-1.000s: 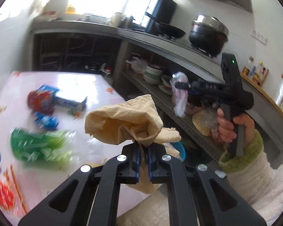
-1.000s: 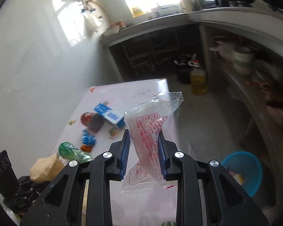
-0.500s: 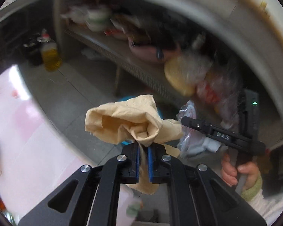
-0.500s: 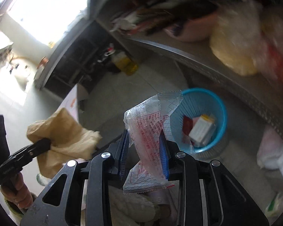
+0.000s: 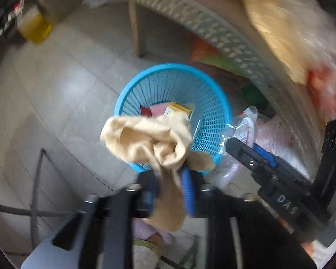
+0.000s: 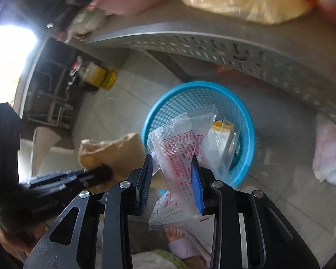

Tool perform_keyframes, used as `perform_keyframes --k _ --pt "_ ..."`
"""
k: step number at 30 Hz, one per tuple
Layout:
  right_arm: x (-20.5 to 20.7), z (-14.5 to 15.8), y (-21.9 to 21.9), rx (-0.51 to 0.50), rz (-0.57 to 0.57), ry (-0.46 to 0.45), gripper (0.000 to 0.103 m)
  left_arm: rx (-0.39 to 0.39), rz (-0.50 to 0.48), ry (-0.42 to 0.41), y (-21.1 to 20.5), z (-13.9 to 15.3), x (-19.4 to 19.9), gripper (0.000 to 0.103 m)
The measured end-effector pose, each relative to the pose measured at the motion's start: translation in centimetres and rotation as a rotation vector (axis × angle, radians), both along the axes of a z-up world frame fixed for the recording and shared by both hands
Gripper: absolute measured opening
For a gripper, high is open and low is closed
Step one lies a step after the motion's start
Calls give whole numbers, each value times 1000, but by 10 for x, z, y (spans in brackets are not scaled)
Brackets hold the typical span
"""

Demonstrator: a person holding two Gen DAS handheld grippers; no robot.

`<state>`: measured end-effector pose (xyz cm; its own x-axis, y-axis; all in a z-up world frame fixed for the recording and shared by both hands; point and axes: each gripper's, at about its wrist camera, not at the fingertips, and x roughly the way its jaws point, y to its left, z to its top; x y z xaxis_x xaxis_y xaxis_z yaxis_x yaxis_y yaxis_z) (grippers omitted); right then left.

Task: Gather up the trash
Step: 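Carry the cloth and wrapper over the wastebasket and open both tools, then move both tools back over the table toward the green bottle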

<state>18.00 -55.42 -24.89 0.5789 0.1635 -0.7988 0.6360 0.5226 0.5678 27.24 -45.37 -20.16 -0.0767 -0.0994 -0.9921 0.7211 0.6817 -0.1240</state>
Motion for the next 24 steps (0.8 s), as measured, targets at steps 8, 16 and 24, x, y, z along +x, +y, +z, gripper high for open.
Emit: perform_keyframes --k 8,16,24 --pt "47 -36 2 18 20 48 59 -114 184 60 9 17 30 60" --pt "39 -21 7 -31 7 0 72 -338 220 36 57 110 35 64" --pt "-6 29 38 -123 53 -40 73 -539 263 -94 168 213 -12 68"
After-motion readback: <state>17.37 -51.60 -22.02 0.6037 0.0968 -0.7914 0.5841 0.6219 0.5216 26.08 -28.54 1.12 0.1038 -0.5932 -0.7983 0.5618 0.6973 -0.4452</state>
